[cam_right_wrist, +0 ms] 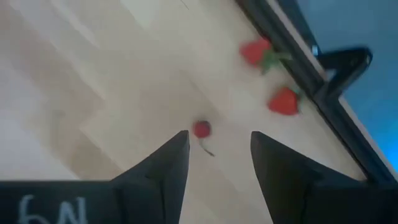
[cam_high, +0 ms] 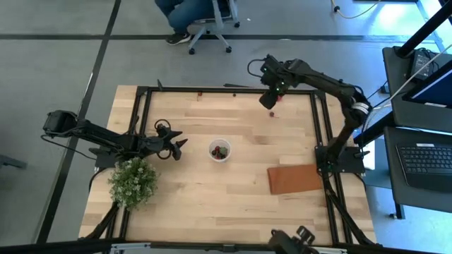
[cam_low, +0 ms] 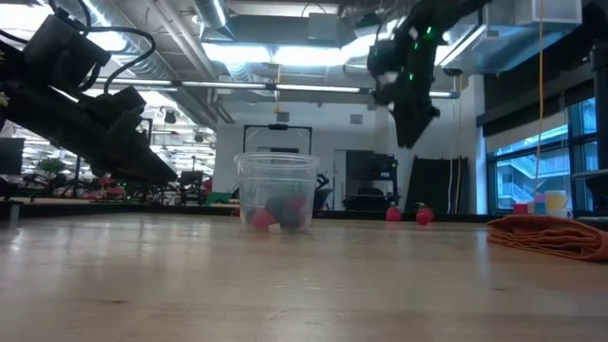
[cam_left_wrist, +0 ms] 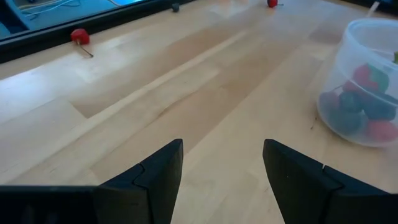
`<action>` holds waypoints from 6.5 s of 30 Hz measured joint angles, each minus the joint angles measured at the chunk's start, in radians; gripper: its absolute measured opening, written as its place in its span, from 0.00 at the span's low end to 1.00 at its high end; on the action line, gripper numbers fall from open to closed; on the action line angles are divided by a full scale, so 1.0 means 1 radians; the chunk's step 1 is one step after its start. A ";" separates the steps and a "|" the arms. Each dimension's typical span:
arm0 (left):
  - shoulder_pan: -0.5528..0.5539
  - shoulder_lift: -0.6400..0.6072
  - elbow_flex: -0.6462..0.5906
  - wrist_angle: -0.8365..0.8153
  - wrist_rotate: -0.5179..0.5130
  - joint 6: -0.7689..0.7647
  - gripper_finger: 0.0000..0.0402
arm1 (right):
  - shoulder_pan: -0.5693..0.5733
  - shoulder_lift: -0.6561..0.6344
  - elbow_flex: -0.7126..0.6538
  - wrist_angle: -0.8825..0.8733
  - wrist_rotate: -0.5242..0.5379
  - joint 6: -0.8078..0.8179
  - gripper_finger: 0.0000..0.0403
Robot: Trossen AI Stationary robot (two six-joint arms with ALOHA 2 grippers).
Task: Pick and placing Produce into tupperware
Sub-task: Put the bottom red cherry into the bin, then put the right strawberry into the bin
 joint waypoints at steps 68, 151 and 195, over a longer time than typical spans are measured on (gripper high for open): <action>0.000 0.000 0.000 -0.007 -0.044 0.004 0.53 | 0.046 0.122 -0.245 0.261 -0.017 -0.111 0.16; 0.000 0.000 0.000 -0.008 -0.044 0.004 0.53 | 0.647 0.424 0.196 0.412 -0.199 -0.140 0.42; 0.000 0.000 0.000 -0.008 -0.044 0.004 0.53 | -0.218 0.076 0.198 0.015 0.041 0.154 0.79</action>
